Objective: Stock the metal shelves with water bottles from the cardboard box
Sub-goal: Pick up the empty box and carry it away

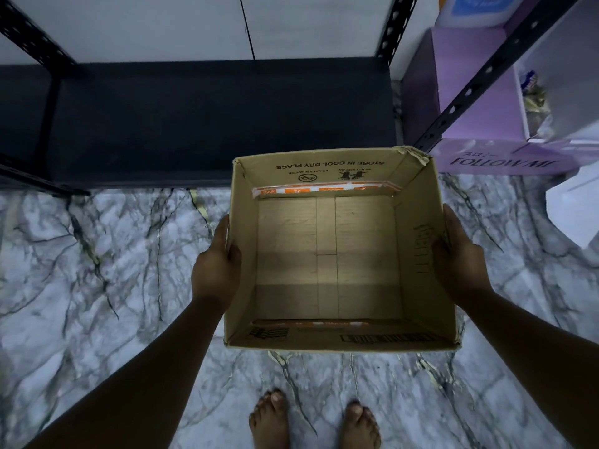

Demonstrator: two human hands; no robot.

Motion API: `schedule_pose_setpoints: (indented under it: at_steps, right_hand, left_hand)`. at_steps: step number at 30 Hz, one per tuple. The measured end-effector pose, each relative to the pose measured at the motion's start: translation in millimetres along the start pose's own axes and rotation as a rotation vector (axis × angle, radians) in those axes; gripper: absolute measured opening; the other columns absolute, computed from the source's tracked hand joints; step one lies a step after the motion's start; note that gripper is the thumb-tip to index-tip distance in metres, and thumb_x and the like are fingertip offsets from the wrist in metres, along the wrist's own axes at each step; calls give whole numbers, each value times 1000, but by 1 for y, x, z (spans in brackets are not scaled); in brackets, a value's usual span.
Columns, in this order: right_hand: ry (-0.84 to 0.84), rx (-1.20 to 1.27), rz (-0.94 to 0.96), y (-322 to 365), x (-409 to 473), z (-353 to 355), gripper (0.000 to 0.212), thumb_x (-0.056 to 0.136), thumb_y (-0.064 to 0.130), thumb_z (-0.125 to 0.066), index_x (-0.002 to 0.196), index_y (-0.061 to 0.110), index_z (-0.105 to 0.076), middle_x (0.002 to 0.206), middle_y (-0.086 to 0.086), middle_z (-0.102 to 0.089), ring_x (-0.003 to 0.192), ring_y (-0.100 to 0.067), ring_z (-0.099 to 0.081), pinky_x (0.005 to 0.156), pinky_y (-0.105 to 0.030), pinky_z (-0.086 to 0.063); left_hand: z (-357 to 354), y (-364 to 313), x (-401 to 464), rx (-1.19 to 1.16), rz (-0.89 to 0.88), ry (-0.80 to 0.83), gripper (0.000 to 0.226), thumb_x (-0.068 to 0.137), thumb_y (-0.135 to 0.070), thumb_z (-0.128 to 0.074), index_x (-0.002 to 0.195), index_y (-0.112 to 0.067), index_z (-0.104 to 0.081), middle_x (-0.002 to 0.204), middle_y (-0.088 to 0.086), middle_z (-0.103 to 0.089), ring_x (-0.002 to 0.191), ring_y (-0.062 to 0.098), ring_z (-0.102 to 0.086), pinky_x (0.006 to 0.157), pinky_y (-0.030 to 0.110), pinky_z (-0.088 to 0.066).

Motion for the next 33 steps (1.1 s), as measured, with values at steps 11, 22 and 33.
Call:
schedule_pose_setpoints:
  at_steps: [11,22,33]
  right_hand:
    - [-41,-32,4,68,-30,98,62,96,6,-45,152,22,-25,95,-31,-66,75,-45,-62,66,-39,-46]
    - [-69,6,84,173,-80,218,64,89,30,-31,150,12,-28,110,-31,-65,85,-47,-63,72,-42,-49]
    - [-124,35,112,268,-142,347,63,89,29,-30,150,12,-27,89,-29,-67,67,-42,-60,57,-32,-33]
  left_hand:
    - [103,-67,-44,-13,5,-41,56,100,-15,-42,151,-30,-28,87,13,-65,70,26,-58,63,36,-45]
    - [226,-127,-114,-58,-24,-103,54,99,-15,-43,151,-27,-32,101,20,-68,89,38,-64,76,42,-50]
    - [359,-202,-187,-121,-105,-195,51,98,-25,-44,148,-30,-38,96,17,-71,75,32,-64,66,38,-51]
Point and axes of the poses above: each hand's wrist, its own x-axis towards the middle knuckle, its own z-axis out of the back of the hand, y = z × x, the point moved 4 cm from there along x, towards the middle knuckle
